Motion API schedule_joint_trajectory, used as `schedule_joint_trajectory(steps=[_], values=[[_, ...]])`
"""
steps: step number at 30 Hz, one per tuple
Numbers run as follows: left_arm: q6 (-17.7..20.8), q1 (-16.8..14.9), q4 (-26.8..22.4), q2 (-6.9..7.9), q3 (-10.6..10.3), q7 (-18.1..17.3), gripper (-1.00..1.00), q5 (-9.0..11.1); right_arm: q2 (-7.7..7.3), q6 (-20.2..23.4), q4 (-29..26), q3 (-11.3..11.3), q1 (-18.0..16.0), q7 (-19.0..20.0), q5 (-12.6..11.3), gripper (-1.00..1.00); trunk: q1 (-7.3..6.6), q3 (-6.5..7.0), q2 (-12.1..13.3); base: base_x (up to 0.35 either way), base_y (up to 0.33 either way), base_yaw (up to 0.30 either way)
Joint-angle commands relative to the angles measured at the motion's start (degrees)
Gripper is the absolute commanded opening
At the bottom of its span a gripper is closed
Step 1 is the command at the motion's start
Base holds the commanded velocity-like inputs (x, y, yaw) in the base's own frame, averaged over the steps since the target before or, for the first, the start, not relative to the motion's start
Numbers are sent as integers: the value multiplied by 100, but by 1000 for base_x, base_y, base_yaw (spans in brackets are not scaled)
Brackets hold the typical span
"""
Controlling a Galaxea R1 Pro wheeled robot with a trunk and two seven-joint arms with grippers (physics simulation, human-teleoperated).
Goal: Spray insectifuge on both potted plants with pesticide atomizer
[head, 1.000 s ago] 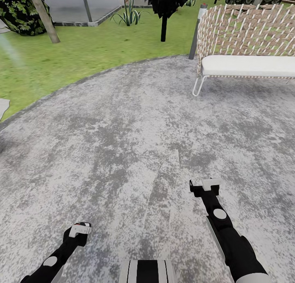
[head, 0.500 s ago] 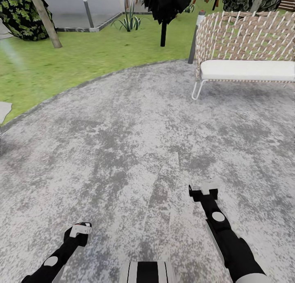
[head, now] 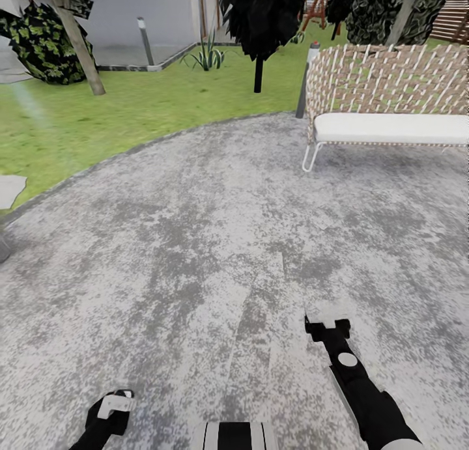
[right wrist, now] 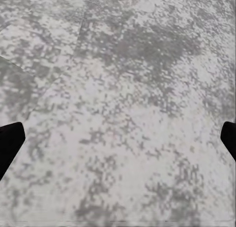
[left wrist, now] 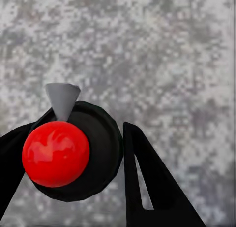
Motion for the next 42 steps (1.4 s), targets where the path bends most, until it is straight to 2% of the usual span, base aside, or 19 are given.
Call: schedule_joint_trajectory(steps=[1,4,7,10,14,20,26,42], values=[[-99,67,9,-9,44,-11,-100,-51,-5,-83,255,16,9,-137,60,100,-4,19,0,0,0,0],[-246,282,18,-17,43,33,-100,117,-5,-842,1337,14,24,-655,44,100,-11,86,4,0,0,0],[-322,471,20,-7,40,49,-100,436,-4,-2150,2609,20,31,-1179,35,100,-19,154,8,0,0,-18],[-446,611,20,12,39,53,-100,685,-5,-3466,3856,22,33,-1385,34,100,-27,235,12,0,0,-125],[-538,708,20,22,38,54,-100,839,-5,-4242,4823,22,34,-1440,33,100,-37,350,18,0,0,-170],[-559,735,26,-11,35,87,-100,883,27,-4450,5162,39,34,-1435,26,100,-53,531,26,0,0,-134],[-568,736,32,-50,22,246,-100,869,47,-4465,5196,40,36,-1432,24,100,-68,715,34,0,0,-96],[-569,737,47,-55,21,265,-100,847,82,-4466,5219,47,37,-1182,32,100,-109,1207,55,0,0,-150]])
